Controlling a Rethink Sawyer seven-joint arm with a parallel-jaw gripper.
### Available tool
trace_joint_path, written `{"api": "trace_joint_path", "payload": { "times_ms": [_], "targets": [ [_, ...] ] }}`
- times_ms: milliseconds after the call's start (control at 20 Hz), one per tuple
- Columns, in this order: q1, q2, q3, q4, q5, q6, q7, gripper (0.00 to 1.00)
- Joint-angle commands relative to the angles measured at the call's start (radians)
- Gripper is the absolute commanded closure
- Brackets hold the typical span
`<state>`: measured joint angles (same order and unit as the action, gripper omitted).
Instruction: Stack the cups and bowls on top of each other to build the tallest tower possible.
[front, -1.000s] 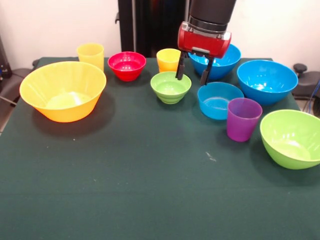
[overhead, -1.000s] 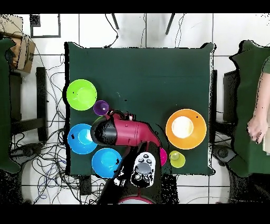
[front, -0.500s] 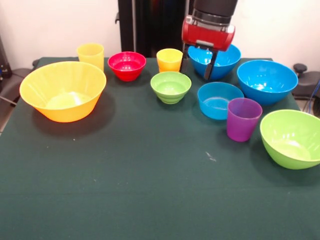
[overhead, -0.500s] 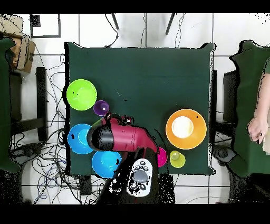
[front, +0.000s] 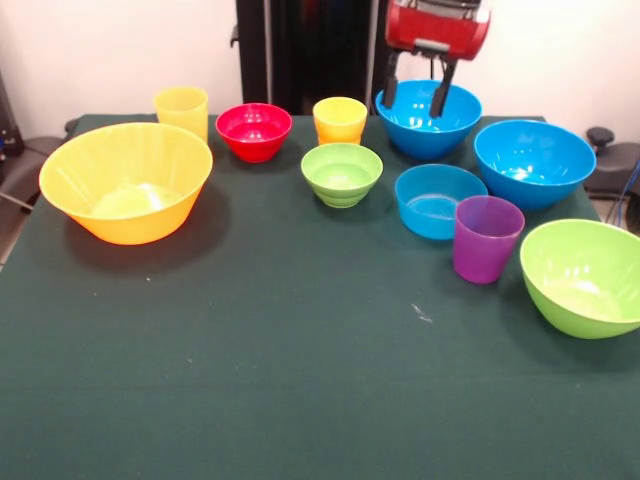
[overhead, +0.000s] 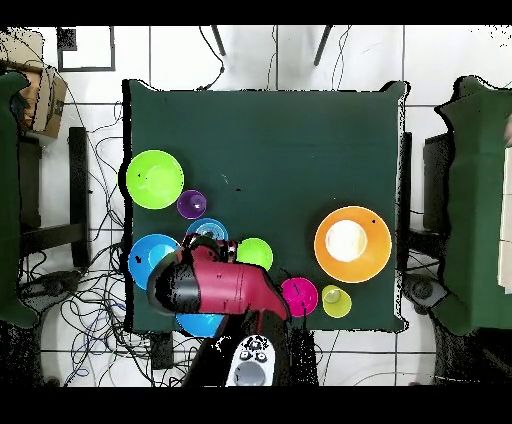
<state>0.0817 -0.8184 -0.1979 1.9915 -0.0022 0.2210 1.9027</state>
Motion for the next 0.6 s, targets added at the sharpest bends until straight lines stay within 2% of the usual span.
{"api": "trace_joint_path", "payload": {
  "times_ms": [50,450,600],
  "targets": [
    [0.022,-0.034,0.050,0.121,-0.018,-0.008,0.149,0.00],
    [0.015,-0.077,0.069,0.192,-0.002,-0.055,0.171,0.00],
    [-0.031,-0.082,0.107,0.220,-0.006,-0.100,0.164,0.00]
  ]
}}
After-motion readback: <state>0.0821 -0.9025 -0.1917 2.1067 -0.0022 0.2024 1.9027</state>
